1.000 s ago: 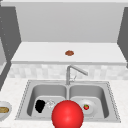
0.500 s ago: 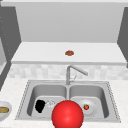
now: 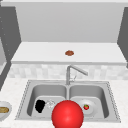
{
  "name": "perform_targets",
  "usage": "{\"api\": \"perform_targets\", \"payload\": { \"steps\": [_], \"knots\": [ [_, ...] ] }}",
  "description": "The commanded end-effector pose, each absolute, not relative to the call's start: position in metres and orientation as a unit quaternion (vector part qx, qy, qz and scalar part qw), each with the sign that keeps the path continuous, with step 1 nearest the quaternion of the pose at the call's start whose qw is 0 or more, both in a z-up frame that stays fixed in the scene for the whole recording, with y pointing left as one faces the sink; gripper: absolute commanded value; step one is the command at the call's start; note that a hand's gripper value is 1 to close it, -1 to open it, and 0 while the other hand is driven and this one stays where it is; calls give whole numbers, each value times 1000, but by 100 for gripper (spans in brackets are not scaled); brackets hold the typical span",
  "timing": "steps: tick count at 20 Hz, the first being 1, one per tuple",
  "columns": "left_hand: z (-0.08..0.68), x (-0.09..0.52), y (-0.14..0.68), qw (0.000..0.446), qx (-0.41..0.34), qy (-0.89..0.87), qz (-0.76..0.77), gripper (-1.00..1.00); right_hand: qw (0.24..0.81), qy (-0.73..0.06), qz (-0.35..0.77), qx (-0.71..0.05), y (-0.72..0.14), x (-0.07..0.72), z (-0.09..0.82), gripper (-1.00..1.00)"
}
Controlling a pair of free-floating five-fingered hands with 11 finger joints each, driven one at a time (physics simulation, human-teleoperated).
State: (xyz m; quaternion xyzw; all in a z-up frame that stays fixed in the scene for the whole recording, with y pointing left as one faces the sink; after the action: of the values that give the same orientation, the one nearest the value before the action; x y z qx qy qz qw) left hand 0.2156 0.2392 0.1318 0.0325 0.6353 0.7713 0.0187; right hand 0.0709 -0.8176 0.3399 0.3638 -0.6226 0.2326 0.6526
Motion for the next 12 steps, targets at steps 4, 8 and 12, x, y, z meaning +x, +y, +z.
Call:
{"api": "perform_targets", "payload": {
  "steps": [4, 8, 12],
  "knots": [
    [132, 216, 239, 19, 32, 635, 771, 0, 683, -592, 289, 316, -791, 90, 314, -100],
    [132, 216, 239, 19, 32, 635, 771, 0, 700, -573, 315, 287, -779, 101, 302, -100],
    [132, 216, 239, 19, 32, 635, 771, 0, 697, -574, 351, 250, -766, 104, 296, -100]
  ]
}}
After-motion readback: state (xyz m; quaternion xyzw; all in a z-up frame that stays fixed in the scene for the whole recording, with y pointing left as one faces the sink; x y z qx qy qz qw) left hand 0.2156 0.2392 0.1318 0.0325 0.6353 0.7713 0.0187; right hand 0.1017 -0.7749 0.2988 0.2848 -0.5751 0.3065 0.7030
